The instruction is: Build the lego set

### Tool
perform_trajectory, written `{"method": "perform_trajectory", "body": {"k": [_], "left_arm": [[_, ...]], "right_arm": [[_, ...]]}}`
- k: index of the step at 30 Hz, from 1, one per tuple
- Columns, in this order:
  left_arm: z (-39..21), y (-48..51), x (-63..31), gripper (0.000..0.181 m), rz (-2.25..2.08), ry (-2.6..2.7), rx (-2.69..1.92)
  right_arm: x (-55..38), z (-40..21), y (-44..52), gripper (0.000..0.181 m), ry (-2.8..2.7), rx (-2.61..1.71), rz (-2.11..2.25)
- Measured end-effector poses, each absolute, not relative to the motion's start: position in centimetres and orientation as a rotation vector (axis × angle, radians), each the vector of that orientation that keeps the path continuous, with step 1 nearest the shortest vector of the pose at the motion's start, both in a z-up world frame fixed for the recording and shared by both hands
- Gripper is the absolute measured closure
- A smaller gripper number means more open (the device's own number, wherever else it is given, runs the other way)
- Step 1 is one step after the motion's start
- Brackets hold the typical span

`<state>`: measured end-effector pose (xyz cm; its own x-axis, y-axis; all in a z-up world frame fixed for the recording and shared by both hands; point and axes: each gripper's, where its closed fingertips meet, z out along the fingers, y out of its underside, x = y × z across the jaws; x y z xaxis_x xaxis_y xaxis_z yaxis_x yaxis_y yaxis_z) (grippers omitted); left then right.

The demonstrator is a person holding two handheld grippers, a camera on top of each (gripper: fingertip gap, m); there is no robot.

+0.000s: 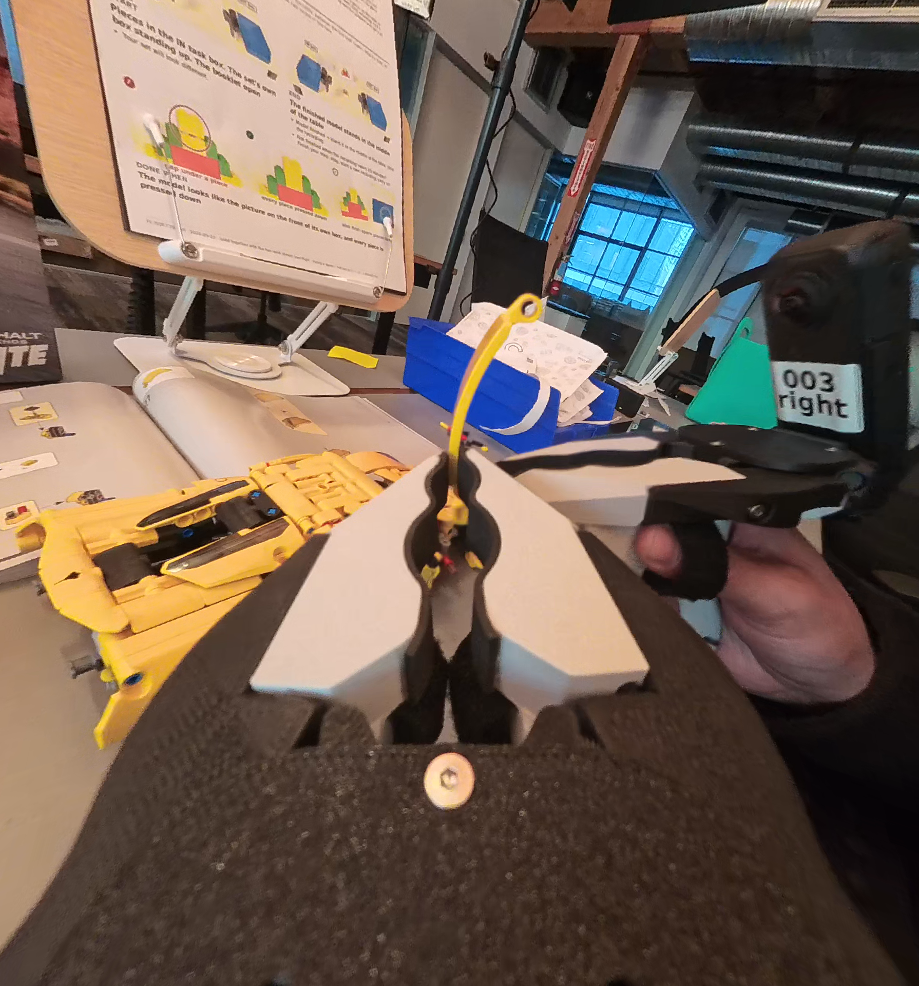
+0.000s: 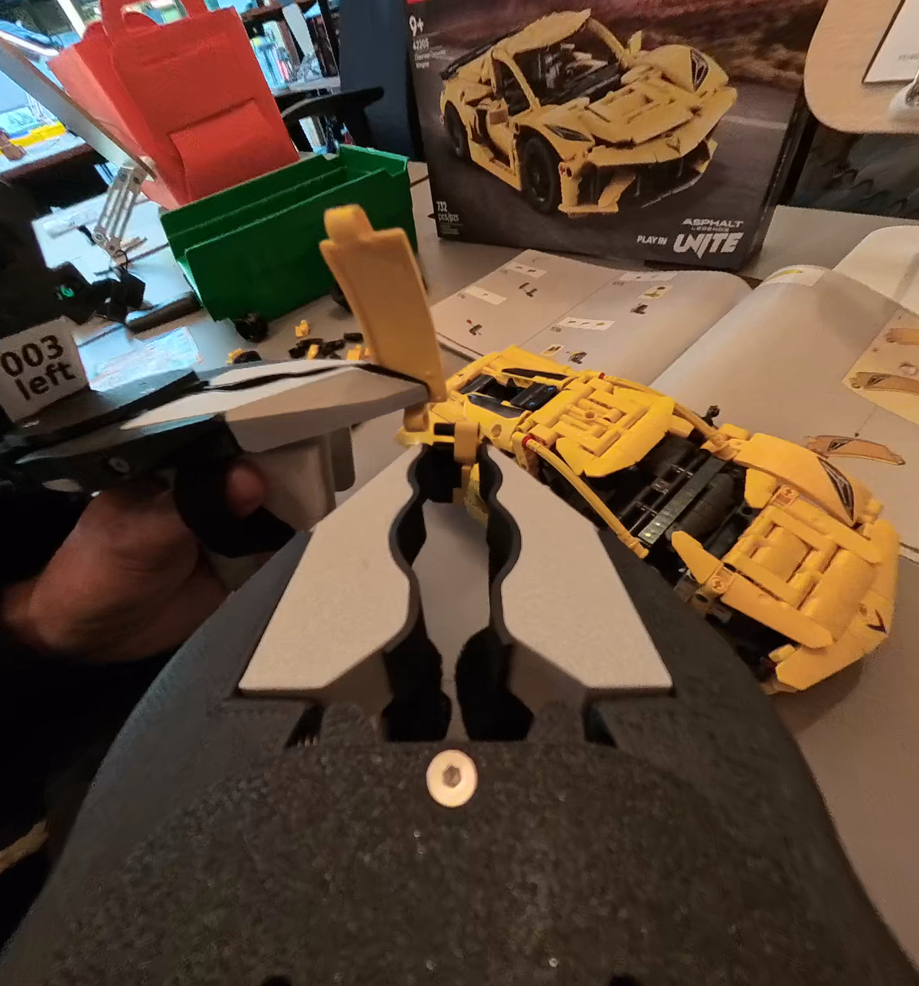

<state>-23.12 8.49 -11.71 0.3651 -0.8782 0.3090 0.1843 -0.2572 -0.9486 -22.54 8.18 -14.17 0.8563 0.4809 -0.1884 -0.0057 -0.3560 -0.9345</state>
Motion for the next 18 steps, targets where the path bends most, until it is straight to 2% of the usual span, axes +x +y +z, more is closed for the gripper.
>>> {"method": "perform_trajectory", "body": {"k": [18], "left_arm": [[-11.88,8.38,-22.95,0.179,-1.137,0.677,-1.482]], "right_arm": [[-22.88,-14.47,8.18,0.166,-0.392,-1.882,0.493]]}}
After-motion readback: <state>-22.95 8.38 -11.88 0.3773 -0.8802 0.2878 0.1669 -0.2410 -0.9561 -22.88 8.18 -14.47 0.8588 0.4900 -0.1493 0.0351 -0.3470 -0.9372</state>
